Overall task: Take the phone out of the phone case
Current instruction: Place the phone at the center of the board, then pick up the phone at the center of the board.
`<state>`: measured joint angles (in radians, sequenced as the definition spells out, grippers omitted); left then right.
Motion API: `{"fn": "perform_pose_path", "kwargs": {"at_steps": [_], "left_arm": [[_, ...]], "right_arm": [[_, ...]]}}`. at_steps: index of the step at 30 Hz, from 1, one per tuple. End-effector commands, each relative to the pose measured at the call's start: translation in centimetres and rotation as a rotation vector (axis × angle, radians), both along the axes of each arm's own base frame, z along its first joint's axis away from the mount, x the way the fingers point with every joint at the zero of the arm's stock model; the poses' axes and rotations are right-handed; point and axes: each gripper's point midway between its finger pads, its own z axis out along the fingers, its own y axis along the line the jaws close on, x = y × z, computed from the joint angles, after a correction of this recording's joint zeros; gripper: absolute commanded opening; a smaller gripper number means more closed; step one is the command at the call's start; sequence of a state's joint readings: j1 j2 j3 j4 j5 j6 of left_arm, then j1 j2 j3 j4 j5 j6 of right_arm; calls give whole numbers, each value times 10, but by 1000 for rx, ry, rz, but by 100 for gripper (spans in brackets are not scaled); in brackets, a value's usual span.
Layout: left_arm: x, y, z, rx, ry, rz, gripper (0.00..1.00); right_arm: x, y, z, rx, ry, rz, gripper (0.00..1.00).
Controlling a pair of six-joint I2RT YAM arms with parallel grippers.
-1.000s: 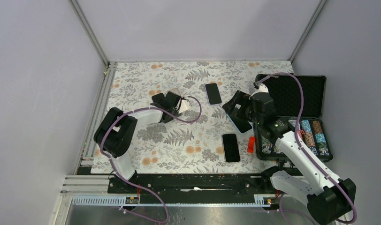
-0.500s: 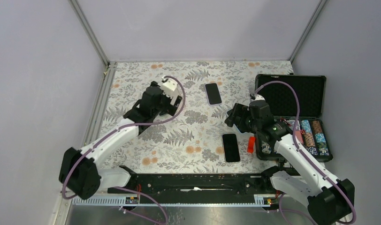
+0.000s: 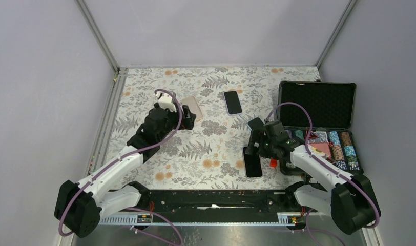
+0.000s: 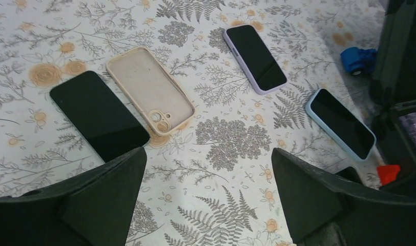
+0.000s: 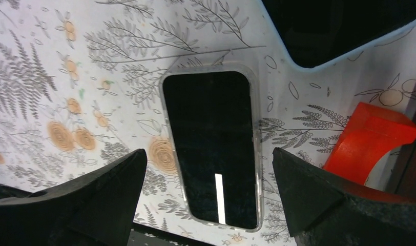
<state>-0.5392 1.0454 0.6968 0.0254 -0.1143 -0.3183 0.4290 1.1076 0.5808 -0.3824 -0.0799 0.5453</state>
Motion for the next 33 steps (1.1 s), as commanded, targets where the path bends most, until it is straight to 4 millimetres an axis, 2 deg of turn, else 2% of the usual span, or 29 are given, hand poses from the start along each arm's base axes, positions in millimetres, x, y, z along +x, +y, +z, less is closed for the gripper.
{"fn": "perform_pose_path", "kwargs": {"at_steps": [1,6,11,14,18,20,24,28,31,33], "left_arm": [[-2,-4,27,-165,-115,3,99],[-1,11,17,-288,-113,66,99],[-23,-12,31,-314,-111,-118,99],[-34,-16,28,-300,-50,-159,99],[-62,-33,22,-358,50,-274,98],[-78,-41,14,-358,74,-322,98],[-96,-50,1,-322,97,-341,98],[-101,-50,-6,-295,117,-319,98],[-101,-44,-12,-279,121,-282,98],[-98,-38,-16,-271,114,-245,98]], "right_arm": [[9,-3,-6,-4,-80,3,100],[0,-3,-22,-22,-5,33,100],[-8,9,-17,53,27,36,100],[-18,9,-19,64,60,50,100],[-22,19,-21,86,43,74,100],[-23,20,-28,53,27,74,100],[-32,28,-43,-30,11,87,100],[-35,31,-50,-141,-19,79,100],[-42,20,-53,-295,-19,85,100],[-46,20,-54,-347,-28,108,100]]}}
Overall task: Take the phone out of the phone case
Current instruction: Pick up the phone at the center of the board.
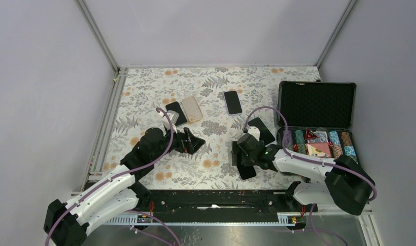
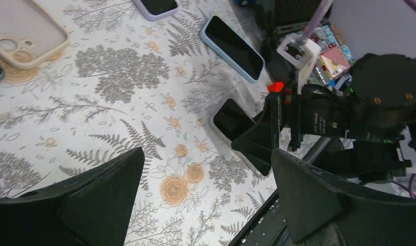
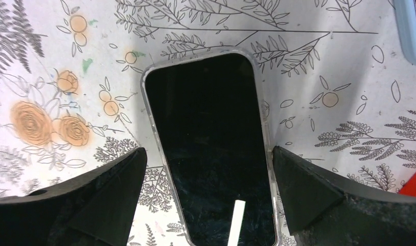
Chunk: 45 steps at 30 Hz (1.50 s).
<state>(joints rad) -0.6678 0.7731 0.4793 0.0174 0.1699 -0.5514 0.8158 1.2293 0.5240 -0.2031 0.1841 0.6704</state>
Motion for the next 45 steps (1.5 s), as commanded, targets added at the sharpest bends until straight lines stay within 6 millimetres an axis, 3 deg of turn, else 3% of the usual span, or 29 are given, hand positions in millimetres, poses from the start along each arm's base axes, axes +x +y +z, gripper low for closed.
{"fn": "perform_pose_path", "kwargs": {"at_steps": [1,11,15,20,25,31,33,38,40,45], "left_arm": [[9,15,-4,13,-16,106,98],[28,54,-23,66,21,360,99],[28,54,-24,43,37,377,98],[28,45,-20,2,35,347,99],[29,37,-18,-26,37,320,99],[34,45,-36,-60,79,409,99],[35,44,-37,-74,86,412,99],[30,33,-47,-78,122,356,99],[28,28,-53,-84,152,338,99],[22,10,-64,-138,232,272,98]], "right_arm": [[-26,-32,-25,-246,52,-32,100],[-62,-29,-35,-314,133,30,100],[-76,-39,-39,-334,143,0,99],[-76,-37,-35,-327,138,-13,83],[-73,-32,-42,-358,141,-9,85],[-78,-23,-63,-351,189,24,89],[-79,-25,-65,-378,196,41,84],[-70,-36,-56,-495,151,58,55],[-68,-26,-51,-458,134,77,52],[-57,26,-22,-141,48,100,50]]}}
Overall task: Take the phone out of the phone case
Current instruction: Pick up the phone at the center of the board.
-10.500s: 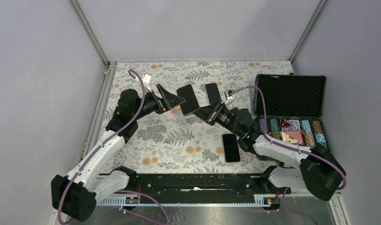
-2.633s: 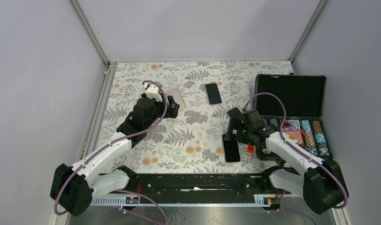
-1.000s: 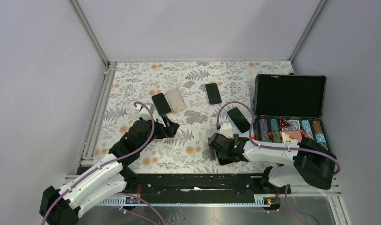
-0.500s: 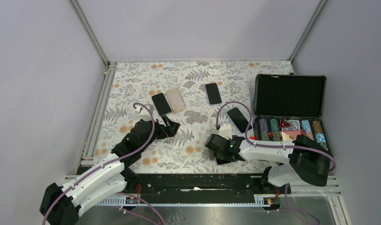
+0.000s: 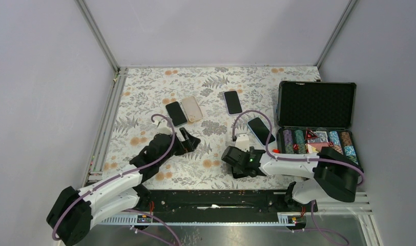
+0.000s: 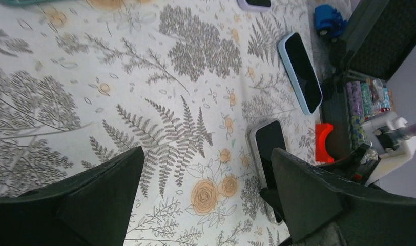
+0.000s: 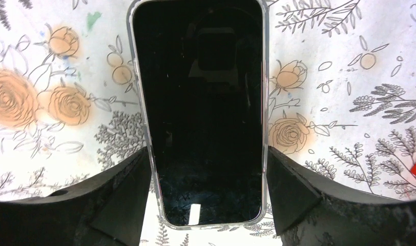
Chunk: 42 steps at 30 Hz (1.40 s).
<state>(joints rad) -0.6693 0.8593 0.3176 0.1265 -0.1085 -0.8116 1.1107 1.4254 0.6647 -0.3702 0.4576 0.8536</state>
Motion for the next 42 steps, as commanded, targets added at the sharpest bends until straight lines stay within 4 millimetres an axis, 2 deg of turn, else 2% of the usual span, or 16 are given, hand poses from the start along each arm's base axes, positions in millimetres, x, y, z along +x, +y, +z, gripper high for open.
{"fn": "perform_pose_path", "kwargs": {"at_steps": [1,6,10,14,18,24,30,33,37,39,41,42], "left_arm": [[-4,-24,6,-131,18,-71,98],[-13,-36,-9,-161,92,-122,89],[-16,-40,-12,-203,94,-139,83],[-20,-46,-12,-237,101,-166,83],[-19,-37,-34,-211,226,-50,81],[-19,-46,-26,-228,196,-64,81],[-26,-44,-48,-172,282,-37,78],[-29,-45,-56,-175,317,-27,61],[-31,-49,-57,-184,334,-30,41],[-31,-51,-55,-187,339,-28,32],[-27,-49,-54,-185,326,-9,14],[-26,-51,-51,-186,319,-16,2]], "right_arm": [[-28,16,-3,155,88,75,50],[-24,50,27,406,54,79,45],[-24,58,32,495,77,59,43],[-21,81,43,698,111,52,41],[-22,96,43,799,160,68,41],[-19,122,40,855,213,113,40],[-16,142,40,897,233,154,39],[-11,148,38,880,220,172,38],[-3,146,29,812,194,171,38],[0,146,27,786,174,187,41],[3,144,23,742,163,204,48],[3,144,22,723,162,222,54]]}}
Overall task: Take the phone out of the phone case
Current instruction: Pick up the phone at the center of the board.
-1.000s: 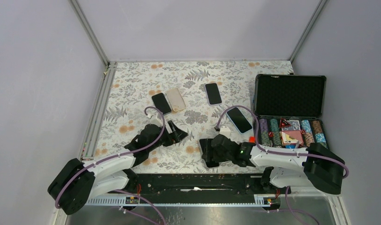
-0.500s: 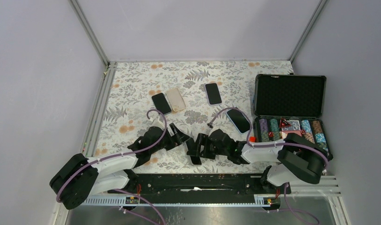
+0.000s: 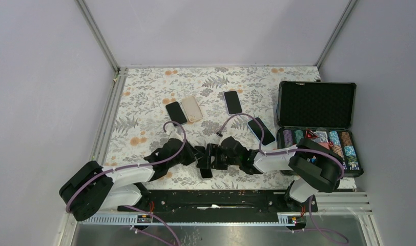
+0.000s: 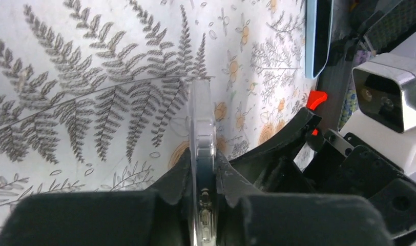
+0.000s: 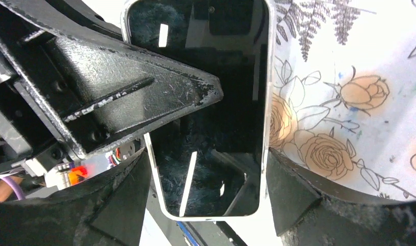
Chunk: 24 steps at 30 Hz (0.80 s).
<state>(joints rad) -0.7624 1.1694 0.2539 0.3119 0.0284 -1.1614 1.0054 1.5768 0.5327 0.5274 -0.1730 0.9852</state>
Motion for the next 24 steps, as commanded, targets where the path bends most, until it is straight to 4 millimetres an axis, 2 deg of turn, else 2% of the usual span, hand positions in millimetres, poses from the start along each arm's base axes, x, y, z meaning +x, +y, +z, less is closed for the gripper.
{"fn": "perform_pose_path", "kwargs": {"at_steps": [1,4,6,11,14,24], "left_arm": [[15,-7,17,-8,-61,21,0],[19,-9,28,11,-108,-10,0],[22,-9,38,30,-155,-30,0],[31,-3,74,108,-327,-90,0],[36,1,102,131,-427,-126,0],[31,-17,224,-68,-646,-453,0]], "right_arm": [[12,-3,-7,-95,-89,45,59],[8,-4,-1,-84,-121,84,85],[5,-7,7,-79,-149,112,98],[-6,-22,31,-49,-208,194,100],[-15,-28,54,1,-262,236,100],[-23,-57,126,89,-503,252,98]]}}
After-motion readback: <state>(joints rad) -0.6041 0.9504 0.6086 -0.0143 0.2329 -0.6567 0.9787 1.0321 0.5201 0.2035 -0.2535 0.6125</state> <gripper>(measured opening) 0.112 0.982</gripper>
